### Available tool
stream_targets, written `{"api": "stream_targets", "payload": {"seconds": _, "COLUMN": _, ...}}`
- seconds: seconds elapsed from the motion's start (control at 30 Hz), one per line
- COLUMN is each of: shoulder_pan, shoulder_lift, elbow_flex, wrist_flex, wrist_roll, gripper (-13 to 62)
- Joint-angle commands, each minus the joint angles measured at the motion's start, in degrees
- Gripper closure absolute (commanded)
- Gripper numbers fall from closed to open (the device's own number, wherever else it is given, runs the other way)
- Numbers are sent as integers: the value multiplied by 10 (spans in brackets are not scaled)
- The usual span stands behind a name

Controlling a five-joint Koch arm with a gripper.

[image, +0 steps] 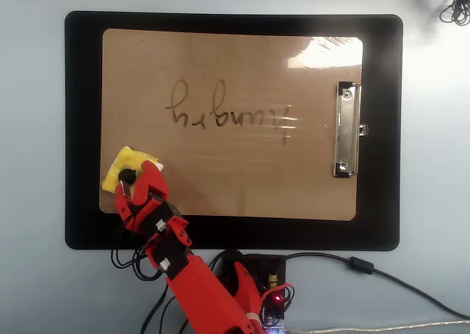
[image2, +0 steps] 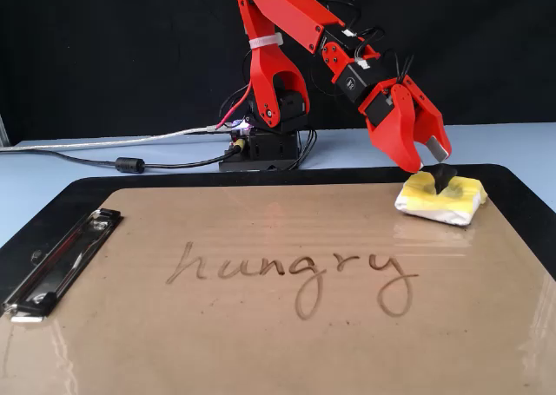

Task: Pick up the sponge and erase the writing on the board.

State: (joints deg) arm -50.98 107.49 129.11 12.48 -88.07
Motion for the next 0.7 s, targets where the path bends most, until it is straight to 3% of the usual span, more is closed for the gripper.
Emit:
{"api": "stream_targets", "payload": {"seconds": 0.0, "shoulder_pan": -8, "shoulder_lift": 7, "elbow_flex": -25, "wrist_flex": -13, "wrist_roll": -13, "gripper": 187}}
{"api": "stream_targets", "payload": {"seconds": 0.17, "shoulder_pan": -17, "shoulder_lift": -17, "elbow_flex": -20, "wrist_flex": -83, "wrist_roll": -15, "gripper": 188}}
{"api": "stream_targets", "payload": {"seconds": 0.37, "shoulder_pan": -19, "shoulder_lift": -127, "elbow_flex": -1, "wrist_flex": -243, "wrist_roll": -17, "gripper": 187}}
{"api": "stream_targets", "payload": {"seconds": 0.67, "shoulder_pan": -43, "shoulder_lift": -135, "elbow_flex": 78, "wrist_flex": -322, "wrist_roll": -14, "gripper": 186}}
